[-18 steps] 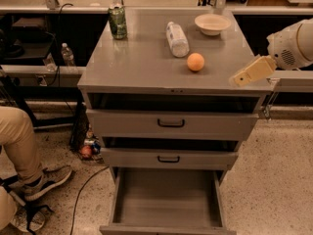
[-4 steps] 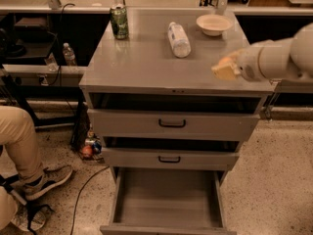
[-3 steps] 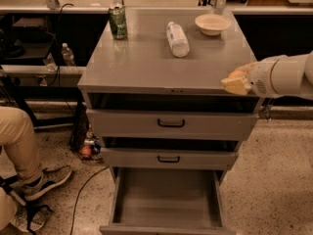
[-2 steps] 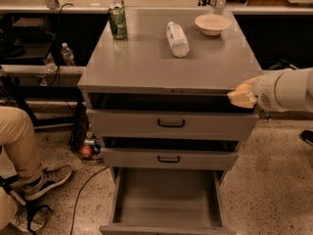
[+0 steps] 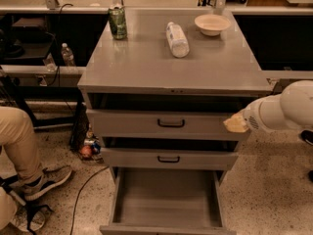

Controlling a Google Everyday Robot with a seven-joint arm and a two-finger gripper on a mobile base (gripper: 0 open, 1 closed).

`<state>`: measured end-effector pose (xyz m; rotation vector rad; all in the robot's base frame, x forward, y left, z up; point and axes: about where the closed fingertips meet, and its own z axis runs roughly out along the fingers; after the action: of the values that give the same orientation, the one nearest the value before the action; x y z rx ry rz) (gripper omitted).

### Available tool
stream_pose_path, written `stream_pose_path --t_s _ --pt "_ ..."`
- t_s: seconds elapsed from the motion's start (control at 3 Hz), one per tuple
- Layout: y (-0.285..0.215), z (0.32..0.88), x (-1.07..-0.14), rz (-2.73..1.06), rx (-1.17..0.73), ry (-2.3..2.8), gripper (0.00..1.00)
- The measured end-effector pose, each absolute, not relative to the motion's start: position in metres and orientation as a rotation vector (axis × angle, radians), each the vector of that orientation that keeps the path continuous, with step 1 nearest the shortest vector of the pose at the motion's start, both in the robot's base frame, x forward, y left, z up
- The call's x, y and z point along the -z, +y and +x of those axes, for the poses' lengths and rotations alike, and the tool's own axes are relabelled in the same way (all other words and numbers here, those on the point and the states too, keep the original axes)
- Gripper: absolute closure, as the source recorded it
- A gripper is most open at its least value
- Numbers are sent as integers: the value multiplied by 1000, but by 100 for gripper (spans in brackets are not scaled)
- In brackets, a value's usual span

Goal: Place orange into bottom drawer

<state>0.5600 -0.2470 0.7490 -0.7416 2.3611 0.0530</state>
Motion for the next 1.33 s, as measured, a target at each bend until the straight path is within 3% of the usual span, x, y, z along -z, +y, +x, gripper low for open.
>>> stream_pose_path --t_s 0.67,1.33 --pt "-247 560 -744 -721 -43 2381 100" --pt "-237 541 -654 -694 -152 2569 100"
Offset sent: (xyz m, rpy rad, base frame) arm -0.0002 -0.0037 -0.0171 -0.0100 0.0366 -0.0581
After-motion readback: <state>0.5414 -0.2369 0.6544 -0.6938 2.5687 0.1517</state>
